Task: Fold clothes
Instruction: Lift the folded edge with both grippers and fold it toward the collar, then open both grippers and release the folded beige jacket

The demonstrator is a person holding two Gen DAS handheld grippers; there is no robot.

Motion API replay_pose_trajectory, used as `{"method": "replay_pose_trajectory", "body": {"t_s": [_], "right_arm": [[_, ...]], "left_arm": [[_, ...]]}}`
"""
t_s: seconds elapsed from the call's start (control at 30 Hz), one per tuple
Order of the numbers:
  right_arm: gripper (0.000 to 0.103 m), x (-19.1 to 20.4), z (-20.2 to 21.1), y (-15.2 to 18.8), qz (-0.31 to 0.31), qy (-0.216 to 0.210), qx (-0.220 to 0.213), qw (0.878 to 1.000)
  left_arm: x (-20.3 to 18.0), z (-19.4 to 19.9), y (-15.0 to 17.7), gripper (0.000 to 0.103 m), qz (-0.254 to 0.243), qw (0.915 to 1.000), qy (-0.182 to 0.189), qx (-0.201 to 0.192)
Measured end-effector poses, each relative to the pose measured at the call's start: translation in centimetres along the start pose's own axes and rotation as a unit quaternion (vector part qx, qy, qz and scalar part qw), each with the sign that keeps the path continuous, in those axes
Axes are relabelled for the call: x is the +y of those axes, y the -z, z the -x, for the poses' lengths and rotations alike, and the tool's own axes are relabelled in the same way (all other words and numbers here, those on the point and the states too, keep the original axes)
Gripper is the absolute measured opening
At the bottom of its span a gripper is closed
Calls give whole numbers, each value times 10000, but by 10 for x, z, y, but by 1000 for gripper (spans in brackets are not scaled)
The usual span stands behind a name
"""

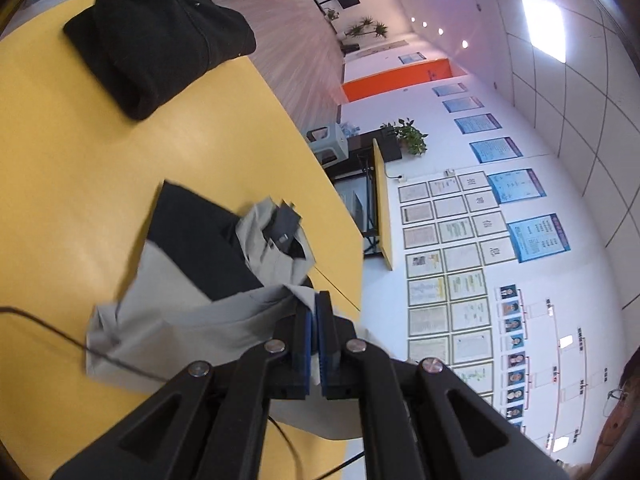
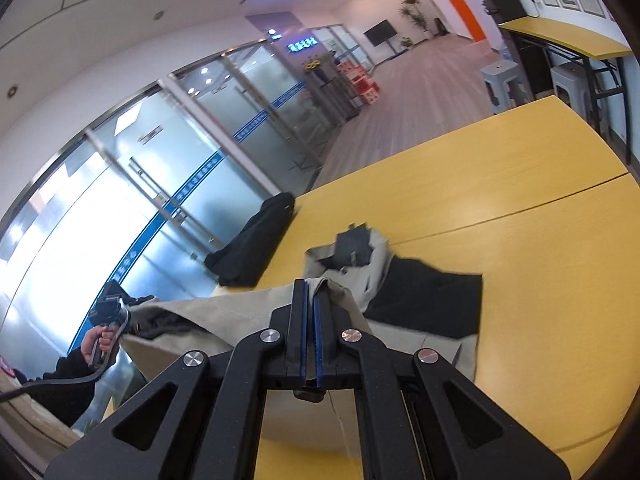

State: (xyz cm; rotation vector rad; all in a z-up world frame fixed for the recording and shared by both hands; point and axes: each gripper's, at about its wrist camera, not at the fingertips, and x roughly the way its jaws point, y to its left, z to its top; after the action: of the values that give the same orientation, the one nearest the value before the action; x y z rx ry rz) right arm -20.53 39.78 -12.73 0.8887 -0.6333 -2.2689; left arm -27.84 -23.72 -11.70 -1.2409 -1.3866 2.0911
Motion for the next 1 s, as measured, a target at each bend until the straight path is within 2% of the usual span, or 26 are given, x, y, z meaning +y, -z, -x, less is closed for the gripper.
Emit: {"method": "replay_pose_trajectory", "body": {"t_s": [0.07,0.23,0.33,0.5,0.7,0.87,0.9,0.93,0.97,1.0], "right_arm": [[2,-24,-21,-12,-89,34,-77,9999],[2,-85,-83,-20,-192,201,35,9996],[2,-126,-115,-22,-276,264,127,9992],[2,-174,-158,-13,-342,369,432,9978],[2,-213,-180,-2,-571,412,593,9958],[4,-216,-182,0,-662,414,718,9944],[7,-218,-183,1,-748,429,774,9933],[22,-216,-182,2,-865,457,835,9917],[56,-214,-182,3,-982,486,897,9899],[68,-209,-179,0,-968,538,904,9897]], "left_arm": [[14,-29,-24,3,93,9999,-49,9],[48,-108,-76,3,98,9993,-331,120],[63,-156,-103,3,38,9990,-371,259],[97,-220,-124,3,106,9963,-694,506],[136,-254,-136,3,223,9950,-718,651],[140,-263,-140,4,29,9948,-742,697],[138,-262,-140,4,-12,9946,-765,698],[134,-259,-138,6,-85,9944,-784,707],[127,-255,-136,12,-170,9943,-793,694],[116,-245,-135,17,-307,9941,-855,588]]}}
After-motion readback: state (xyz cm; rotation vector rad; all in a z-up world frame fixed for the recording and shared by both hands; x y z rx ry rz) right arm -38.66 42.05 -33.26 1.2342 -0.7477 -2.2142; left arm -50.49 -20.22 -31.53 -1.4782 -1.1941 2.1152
